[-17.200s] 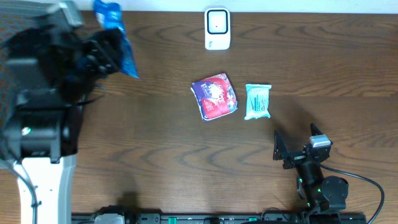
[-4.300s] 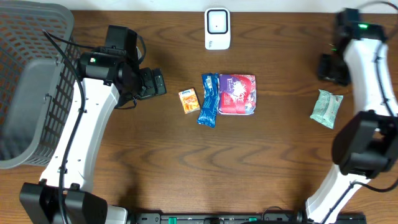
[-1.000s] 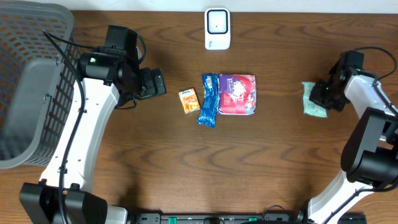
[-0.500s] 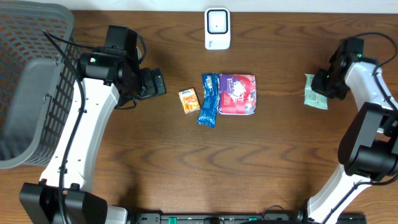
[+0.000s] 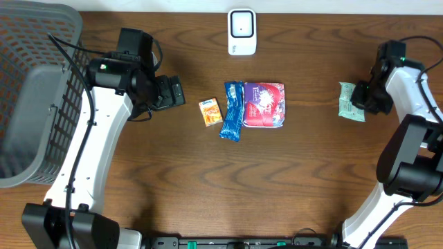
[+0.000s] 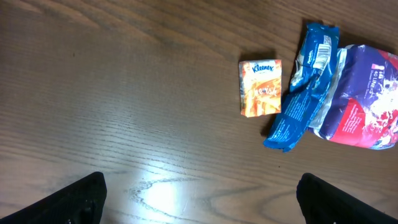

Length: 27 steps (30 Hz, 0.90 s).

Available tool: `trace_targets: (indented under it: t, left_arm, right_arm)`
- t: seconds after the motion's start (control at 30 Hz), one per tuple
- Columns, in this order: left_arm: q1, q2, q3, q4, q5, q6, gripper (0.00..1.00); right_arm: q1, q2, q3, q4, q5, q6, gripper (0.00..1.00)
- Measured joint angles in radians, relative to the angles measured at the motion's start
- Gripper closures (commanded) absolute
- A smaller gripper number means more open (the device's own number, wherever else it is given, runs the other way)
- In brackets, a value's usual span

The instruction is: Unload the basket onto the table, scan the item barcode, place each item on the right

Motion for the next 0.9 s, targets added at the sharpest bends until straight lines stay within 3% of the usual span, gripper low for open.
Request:
trace_targets:
  t: [0.33, 0.47, 0.67, 0.9]
  left_arm:
    - [0.000, 0.000, 0.000, 0.000, 0.000, 0.000, 0.02]
    - [0.000, 0.000, 0.000, 0.000, 0.000, 0.000, 0.02]
    - [0.000, 0.000, 0.000, 0.000, 0.000, 0.000, 0.02]
    - [0.000, 0.000, 0.000, 0.000, 0.000, 0.000, 0.02]
  right_arm:
    - [-0.011, -0.010, -0.134, 0.326, -0.098, -0.069, 0.83]
    - [-0.005, -0.010, -0.145, 0.381, -0.156, -0.119, 0.80]
    - [0.019, -0.010, -0.145, 0.380, -0.198, -0.149, 0.83]
    - [0.021, -0.009, -0.031, 0.178, -0.216, -0.159, 0.87]
